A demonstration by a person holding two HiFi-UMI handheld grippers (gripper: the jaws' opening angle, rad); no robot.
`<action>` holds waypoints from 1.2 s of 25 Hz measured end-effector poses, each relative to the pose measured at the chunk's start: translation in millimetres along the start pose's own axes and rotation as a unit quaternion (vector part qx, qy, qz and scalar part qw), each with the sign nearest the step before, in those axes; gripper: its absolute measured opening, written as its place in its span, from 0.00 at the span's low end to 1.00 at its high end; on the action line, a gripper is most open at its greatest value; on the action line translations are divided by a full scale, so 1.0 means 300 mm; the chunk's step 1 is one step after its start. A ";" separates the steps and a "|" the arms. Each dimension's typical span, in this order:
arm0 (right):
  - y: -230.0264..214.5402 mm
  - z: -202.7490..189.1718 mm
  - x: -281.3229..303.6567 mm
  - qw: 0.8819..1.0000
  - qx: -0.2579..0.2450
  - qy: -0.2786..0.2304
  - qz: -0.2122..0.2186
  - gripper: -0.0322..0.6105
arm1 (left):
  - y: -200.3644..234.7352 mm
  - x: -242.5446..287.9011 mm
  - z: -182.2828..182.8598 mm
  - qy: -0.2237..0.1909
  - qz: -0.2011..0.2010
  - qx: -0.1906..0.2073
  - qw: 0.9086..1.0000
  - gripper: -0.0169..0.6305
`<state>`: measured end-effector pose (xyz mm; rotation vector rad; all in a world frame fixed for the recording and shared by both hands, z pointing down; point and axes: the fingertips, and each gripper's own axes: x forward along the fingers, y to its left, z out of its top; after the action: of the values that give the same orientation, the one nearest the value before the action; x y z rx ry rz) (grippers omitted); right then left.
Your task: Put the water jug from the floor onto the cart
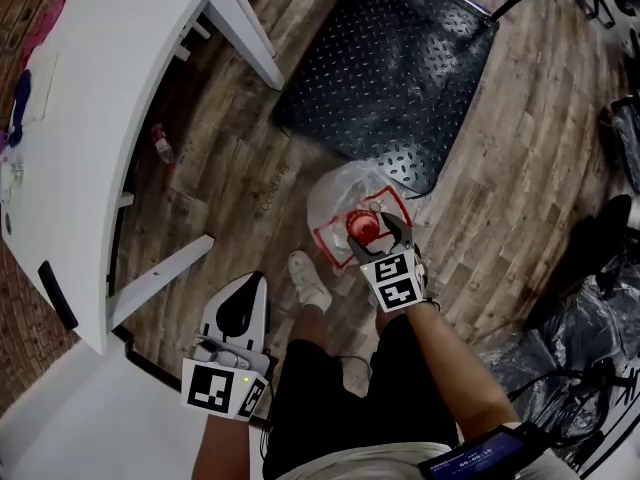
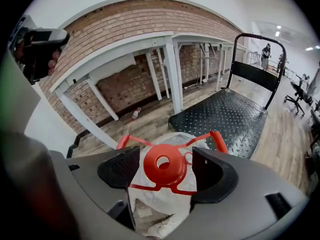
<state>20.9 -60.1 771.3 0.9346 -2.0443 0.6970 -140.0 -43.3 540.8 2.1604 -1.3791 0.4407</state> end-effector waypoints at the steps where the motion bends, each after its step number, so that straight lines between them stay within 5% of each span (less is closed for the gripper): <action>1: 0.002 -0.011 0.013 1.000 -0.001 0.004 0.000 0.53 | 0.003 0.000 -0.007 0.002 0.001 -0.001 1.000 0.02; 19: -0.003 -0.081 0.118 0.999 -0.010 0.046 -0.019 0.55 | 0.037 -0.012 -0.056 0.010 0.006 -0.014 1.000 0.02; 30: -0.007 -0.088 0.080 0.999 -0.017 0.027 -0.033 0.54 | 0.043 -0.019 -0.066 0.013 0.009 -0.014 1.000 0.02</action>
<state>23.2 -51.4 805.8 0.9493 -1.9622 0.6447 -153.8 -31.5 556.9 2.1150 -1.3839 0.4515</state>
